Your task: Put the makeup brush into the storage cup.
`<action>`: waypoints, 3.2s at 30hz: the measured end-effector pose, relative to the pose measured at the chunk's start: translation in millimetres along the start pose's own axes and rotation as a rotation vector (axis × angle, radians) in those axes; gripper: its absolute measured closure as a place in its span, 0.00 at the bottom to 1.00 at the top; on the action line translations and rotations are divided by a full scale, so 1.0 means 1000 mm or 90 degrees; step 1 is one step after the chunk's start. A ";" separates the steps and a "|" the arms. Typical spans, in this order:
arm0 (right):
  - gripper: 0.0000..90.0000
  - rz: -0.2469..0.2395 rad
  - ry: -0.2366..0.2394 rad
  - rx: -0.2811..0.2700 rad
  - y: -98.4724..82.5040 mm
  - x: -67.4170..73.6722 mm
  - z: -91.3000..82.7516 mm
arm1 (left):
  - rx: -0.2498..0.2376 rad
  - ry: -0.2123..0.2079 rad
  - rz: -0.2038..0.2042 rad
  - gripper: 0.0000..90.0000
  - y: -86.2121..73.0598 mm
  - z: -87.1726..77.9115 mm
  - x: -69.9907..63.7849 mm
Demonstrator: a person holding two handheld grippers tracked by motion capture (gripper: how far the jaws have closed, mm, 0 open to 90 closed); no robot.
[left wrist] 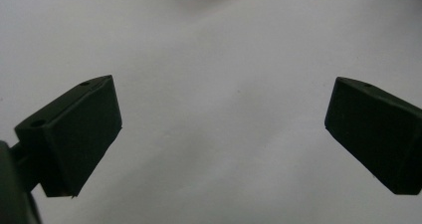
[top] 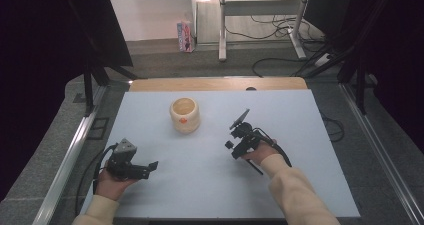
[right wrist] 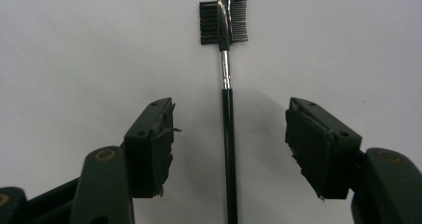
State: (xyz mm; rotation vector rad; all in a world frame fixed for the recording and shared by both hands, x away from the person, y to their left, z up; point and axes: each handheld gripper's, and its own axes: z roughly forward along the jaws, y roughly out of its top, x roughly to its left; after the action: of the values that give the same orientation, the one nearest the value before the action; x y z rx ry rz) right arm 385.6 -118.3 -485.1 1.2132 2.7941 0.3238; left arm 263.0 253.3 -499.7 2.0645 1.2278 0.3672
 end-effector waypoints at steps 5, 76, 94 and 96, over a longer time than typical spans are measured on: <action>0.43 -0.002 -0.001 0.013 0.001 -0.001 0.004 | 0.001 0.000 0.001 0.02 0.000 0.000 0.000; 0.94 -0.030 0.023 -0.037 0.005 -0.004 -0.038 | 0.008 0.005 0.001 0.03 -0.001 0.001 0.001; 0.94 0.004 0.080 -0.144 0.001 -0.015 -0.060 | 0.010 0.007 0.003 0.03 -0.001 0.002 0.001; 0.94 0.006 0.083 -0.147 0.001 -0.016 -0.060 | 0.011 0.007 0.004 0.03 -0.001 0.002 0.001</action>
State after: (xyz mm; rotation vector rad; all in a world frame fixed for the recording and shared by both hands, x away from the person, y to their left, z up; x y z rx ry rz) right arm 387.9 -139.4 -426.6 1.1919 2.7597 0.7278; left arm 263.9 253.2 -501.5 2.0838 1.2360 0.3721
